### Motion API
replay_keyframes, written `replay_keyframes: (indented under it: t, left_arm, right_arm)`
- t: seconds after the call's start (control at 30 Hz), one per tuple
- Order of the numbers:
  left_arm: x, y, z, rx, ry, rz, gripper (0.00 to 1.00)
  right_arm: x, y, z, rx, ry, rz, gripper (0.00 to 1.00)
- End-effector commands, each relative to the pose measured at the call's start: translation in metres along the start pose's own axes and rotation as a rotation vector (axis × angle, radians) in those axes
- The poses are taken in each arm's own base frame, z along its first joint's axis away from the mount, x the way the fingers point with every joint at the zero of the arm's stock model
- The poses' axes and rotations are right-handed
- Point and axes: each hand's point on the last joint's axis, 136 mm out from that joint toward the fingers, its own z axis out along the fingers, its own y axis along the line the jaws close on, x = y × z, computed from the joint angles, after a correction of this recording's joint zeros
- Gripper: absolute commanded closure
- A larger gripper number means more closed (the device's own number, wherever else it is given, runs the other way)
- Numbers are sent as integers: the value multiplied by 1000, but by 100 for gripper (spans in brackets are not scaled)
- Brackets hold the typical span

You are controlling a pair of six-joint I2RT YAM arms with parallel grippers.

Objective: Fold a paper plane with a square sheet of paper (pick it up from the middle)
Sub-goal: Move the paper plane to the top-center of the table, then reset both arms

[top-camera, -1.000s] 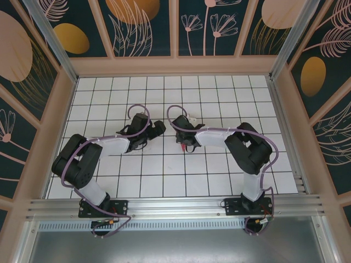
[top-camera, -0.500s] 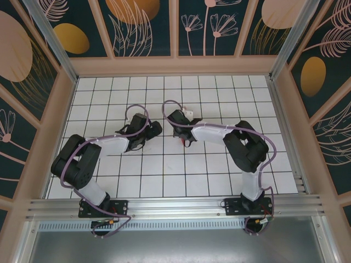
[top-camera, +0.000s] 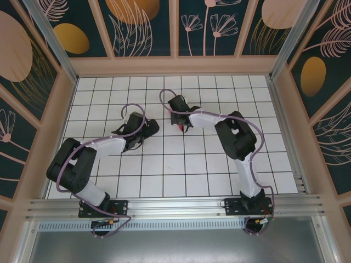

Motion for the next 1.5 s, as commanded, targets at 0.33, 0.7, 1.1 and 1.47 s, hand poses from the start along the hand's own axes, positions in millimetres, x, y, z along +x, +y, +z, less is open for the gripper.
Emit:
replay_keyframes:
  t: [0.33,0.7,1.1,1.47]
  left_arm:
    - [-6,5,-1,-42,-11,19,1]
    - [-84,-26,-28,-35,-201,6,2]
    - [-181,15,-96,-178,-534,41,1]
    - [-171,133,-149,-543,-822,20,2]
  right_arm:
    - [26,1,20,18,71,-3,85]
    - [-68,23,-74,-103,-135,64,49]
    - [-113,-102,-197,88,-501,180,1]
    - [-12,-298,-210,524,-562,352,1]
